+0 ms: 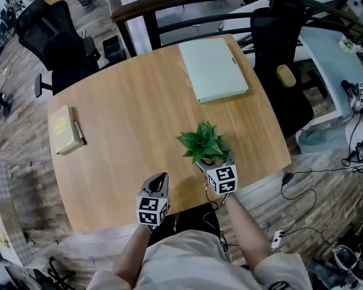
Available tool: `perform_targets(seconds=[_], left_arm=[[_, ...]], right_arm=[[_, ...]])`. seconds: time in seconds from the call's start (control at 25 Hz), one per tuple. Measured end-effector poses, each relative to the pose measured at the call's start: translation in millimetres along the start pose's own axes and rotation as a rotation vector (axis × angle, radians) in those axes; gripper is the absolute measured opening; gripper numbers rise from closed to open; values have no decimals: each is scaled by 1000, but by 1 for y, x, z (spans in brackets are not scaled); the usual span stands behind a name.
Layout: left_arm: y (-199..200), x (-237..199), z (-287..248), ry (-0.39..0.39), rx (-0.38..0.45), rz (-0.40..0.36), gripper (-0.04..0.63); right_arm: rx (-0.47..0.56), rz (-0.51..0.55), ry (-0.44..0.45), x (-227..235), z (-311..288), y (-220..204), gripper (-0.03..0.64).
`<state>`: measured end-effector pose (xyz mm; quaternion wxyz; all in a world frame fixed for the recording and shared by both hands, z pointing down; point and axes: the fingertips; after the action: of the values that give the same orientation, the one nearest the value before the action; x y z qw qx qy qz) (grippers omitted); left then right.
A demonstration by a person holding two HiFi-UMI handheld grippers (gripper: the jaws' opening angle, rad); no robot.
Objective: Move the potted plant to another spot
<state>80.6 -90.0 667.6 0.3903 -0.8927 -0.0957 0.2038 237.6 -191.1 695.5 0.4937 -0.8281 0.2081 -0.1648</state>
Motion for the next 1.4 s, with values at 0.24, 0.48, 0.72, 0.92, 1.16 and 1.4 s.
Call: perform_targets(seconds=[0.24, 0.48, 0.72, 0.92, 1.16, 1.4], left_arm=[[-4, -1, 1, -10, -12, 2, 11], [-9, 1, 4, -34, -22, 6, 11], [-18, 4, 6, -72, -23, 18, 11], [-24, 3, 9, -92, -25, 22, 11], [-33, -9, 27, -105, -12, 43, 12], [-50, -28, 54, -103, 8, 83, 11]], right_arm=[[-11, -7, -20, -3, -2, -7, 514], [-29, -20, -49, -5, 6, -15, 514], [-48, -49, -52, -20, 19, -32, 540], [-30, -111, -75, -29, 40, -43, 545], [-82, -164, -94, -60, 67, -63, 532], [-141, -162, -100, -112, 88, -80, 325]])
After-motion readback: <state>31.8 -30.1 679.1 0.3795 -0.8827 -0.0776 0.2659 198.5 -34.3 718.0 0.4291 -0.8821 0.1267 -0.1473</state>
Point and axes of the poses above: the fingertips, and each gripper's own axes: z backward along the fingers, x to its right, y out of its top, and after that the axes turned 5 degrees about z, right-handed
